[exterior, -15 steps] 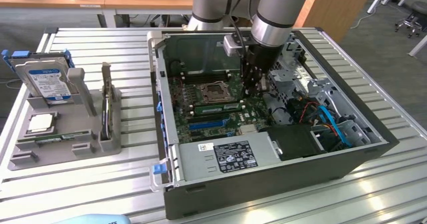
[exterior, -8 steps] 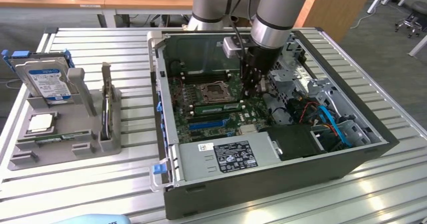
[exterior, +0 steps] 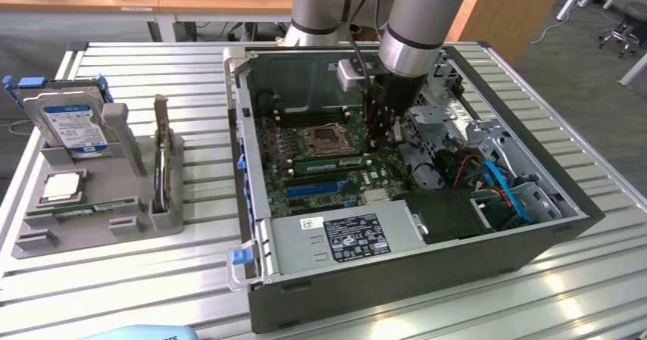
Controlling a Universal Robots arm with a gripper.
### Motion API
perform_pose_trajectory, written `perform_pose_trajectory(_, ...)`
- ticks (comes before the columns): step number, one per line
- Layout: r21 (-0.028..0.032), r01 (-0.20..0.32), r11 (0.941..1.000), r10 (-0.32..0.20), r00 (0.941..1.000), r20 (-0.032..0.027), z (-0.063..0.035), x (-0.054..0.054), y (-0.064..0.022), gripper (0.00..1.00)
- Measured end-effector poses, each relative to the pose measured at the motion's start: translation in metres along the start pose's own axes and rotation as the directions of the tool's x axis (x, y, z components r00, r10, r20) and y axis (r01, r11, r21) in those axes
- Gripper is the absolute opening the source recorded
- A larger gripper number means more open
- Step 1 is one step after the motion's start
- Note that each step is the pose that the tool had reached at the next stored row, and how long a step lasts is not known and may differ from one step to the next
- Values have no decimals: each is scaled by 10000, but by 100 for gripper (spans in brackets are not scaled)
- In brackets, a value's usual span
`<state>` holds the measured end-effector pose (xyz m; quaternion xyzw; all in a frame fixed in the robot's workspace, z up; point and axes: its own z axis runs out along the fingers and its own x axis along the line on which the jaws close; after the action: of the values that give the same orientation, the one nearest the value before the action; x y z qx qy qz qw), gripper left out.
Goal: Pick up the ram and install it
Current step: 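Press down the ram until it locks into place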
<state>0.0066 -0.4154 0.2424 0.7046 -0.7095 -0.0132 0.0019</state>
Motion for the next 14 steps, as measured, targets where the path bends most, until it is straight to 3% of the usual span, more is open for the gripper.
perform_pose_trajectory(14, -1, 0, 10000, 0, 10000, -3, 56, 1, -1, 10)
